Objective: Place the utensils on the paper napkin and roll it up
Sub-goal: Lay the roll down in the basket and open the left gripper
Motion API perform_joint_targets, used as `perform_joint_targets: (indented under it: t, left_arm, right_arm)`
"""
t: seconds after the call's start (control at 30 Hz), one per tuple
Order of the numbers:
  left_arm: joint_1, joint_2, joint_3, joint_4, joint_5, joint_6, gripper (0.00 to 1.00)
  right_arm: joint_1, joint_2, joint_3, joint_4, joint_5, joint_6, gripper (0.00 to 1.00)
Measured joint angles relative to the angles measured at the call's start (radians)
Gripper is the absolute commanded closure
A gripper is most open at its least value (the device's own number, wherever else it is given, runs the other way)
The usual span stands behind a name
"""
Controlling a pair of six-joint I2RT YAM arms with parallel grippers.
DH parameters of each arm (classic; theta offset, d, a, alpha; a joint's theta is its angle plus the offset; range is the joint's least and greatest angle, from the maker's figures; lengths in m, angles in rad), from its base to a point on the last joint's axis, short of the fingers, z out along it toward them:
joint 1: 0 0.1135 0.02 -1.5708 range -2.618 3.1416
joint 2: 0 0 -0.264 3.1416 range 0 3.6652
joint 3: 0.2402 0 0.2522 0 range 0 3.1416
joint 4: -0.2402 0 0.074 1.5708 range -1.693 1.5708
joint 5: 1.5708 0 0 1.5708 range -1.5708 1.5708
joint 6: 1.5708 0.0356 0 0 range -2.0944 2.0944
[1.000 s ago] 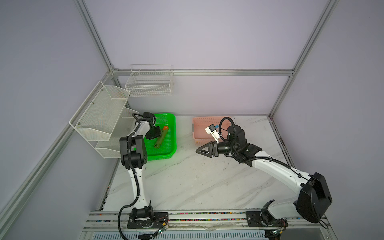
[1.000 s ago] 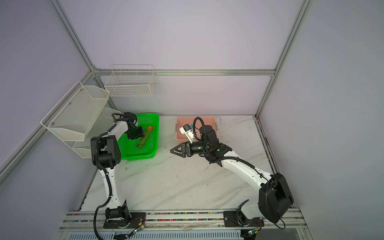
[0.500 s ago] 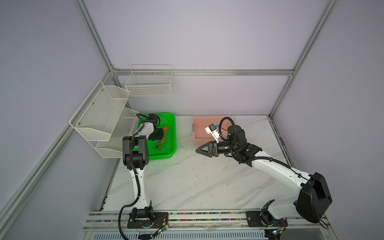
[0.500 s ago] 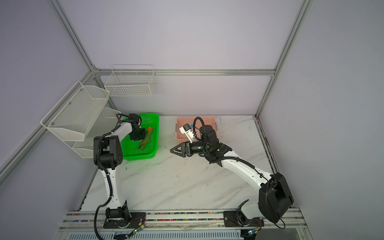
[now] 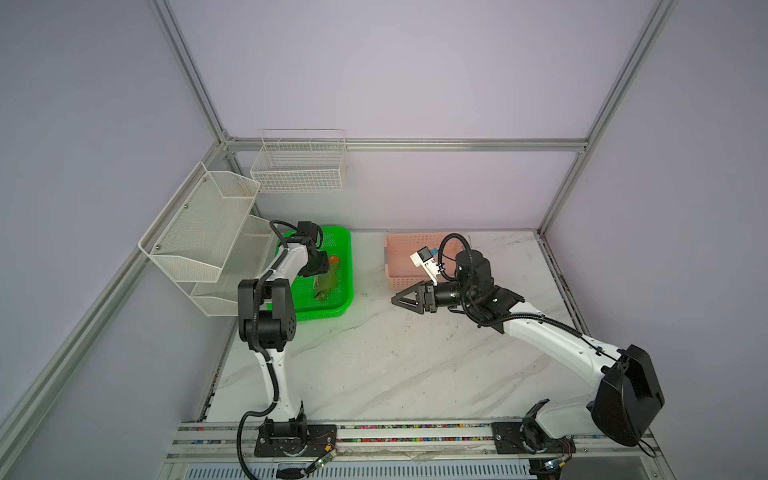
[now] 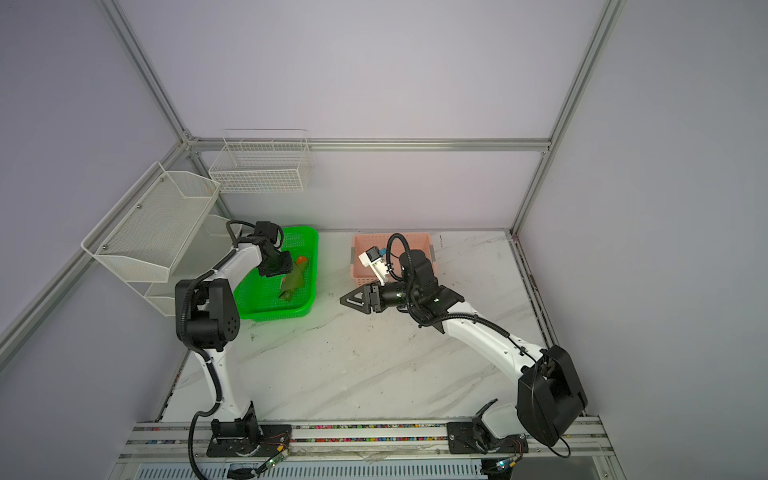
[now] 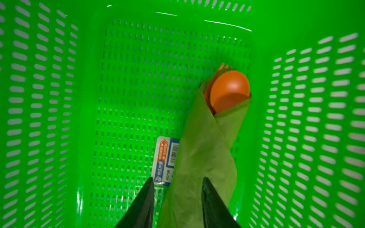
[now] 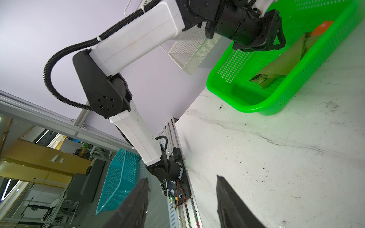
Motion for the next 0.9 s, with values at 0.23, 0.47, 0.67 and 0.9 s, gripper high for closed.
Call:
perform_joint_targets:
  t: [0.23,0.47,0.67,0.9]
  left_arm:
    - [-0.03,-0.023,-0.072,0.034,0.038,-0.021,0.67]
    - [-0.039,-0.023,-0.095,0.058,0.071,-0.025,0.69]
    - [-0.043,0.001,-0.126,0.094,0.096,-0.037,0.7]
    - [-0.048,0.015,-0.156,0.137,0.12,-0.056,0.7]
  right_arm:
    - [0.0,0.0,0.0,0.001,0.0,0.003,0.43]
    - [0.0,0.0,0.0,0.002,0.0,0.007,0.43]
    - [0.0,0.0,0.0,0.002,0.0,0.007,0.43]
    - [0.0,0.0,0.0,0.002,0.0,0.006,0.43]
